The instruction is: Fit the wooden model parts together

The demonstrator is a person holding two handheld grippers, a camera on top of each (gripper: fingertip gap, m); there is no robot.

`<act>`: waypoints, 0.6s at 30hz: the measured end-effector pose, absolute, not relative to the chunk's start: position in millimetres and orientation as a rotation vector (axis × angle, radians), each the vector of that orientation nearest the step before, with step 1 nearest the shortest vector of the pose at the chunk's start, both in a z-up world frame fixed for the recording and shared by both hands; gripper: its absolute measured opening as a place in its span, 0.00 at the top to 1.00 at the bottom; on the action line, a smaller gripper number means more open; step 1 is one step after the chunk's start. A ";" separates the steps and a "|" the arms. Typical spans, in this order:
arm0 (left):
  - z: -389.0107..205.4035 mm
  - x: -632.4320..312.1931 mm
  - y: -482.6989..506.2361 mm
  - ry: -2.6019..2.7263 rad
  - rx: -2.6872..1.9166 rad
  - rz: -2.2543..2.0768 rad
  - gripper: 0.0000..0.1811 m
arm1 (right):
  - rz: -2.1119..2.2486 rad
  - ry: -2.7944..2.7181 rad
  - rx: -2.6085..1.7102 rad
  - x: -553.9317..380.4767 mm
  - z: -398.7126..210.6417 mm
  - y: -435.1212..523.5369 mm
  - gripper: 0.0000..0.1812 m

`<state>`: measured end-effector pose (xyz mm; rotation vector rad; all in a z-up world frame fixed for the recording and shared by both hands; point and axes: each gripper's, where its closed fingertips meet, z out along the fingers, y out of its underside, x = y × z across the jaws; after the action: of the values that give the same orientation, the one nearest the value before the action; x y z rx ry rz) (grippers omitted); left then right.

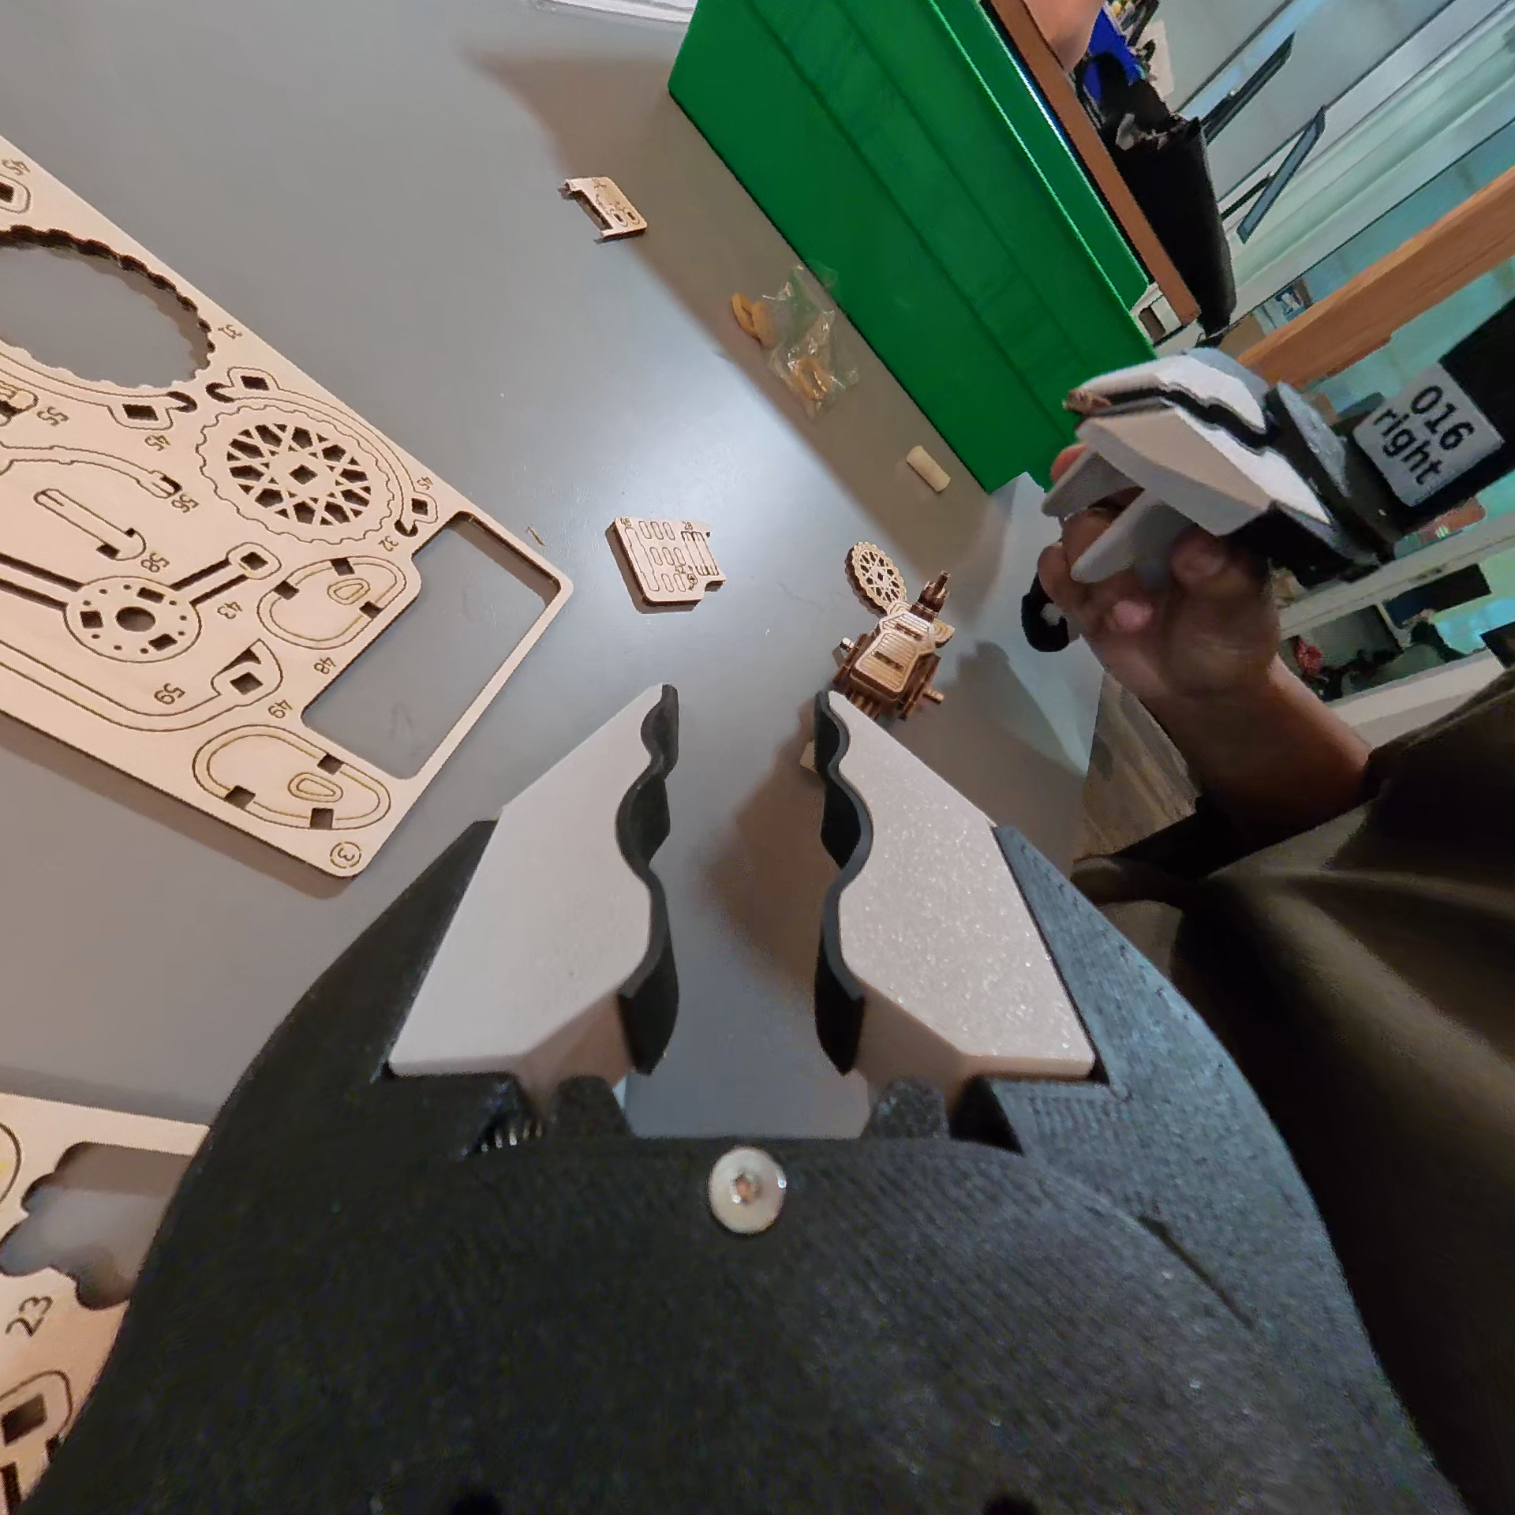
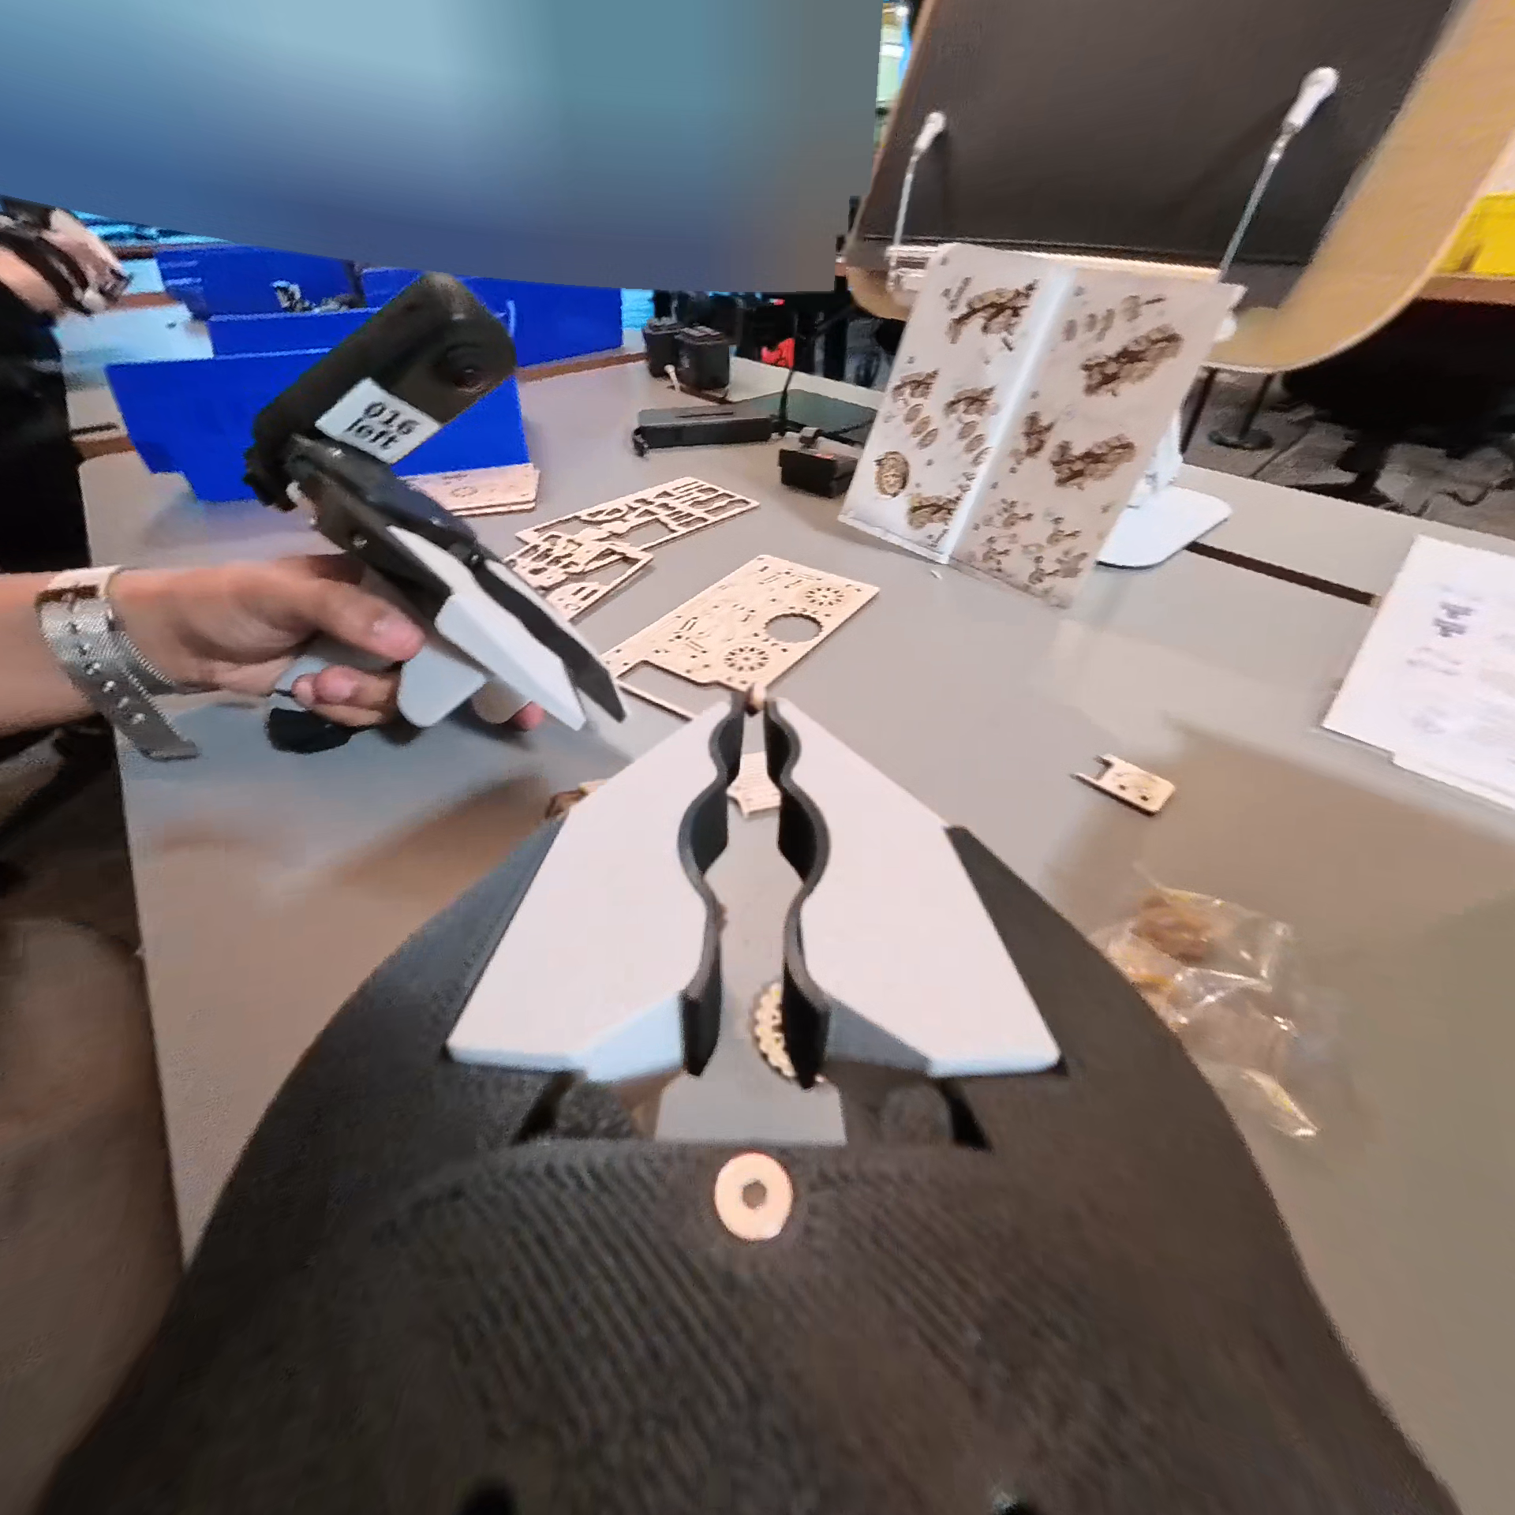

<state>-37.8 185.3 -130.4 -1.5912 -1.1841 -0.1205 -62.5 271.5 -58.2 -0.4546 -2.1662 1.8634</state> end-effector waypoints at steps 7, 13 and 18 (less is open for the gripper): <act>-133.3 -38.7 185.3 -1.205 -1.581 -0.160 0.82 | 1.916 -2.170 -0.655 -91.4 -71.1 281.2 0.98; -131.6 -42.9 181.5 -1.232 -1.509 -0.210 0.84 | 1.959 -2.220 -0.747 -99.9 -75.7 280.0 0.98; -130.1 -50.8 179.8 -1.249 -1.460 -0.223 0.84 | 1.910 -2.282 -0.839 -106.8 -86.6 277.9 0.99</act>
<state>-50.8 179.8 -130.1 -1.4603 -1.2492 -0.2233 -106.8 277.9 -86.6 -0.8386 -2.2820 1.9101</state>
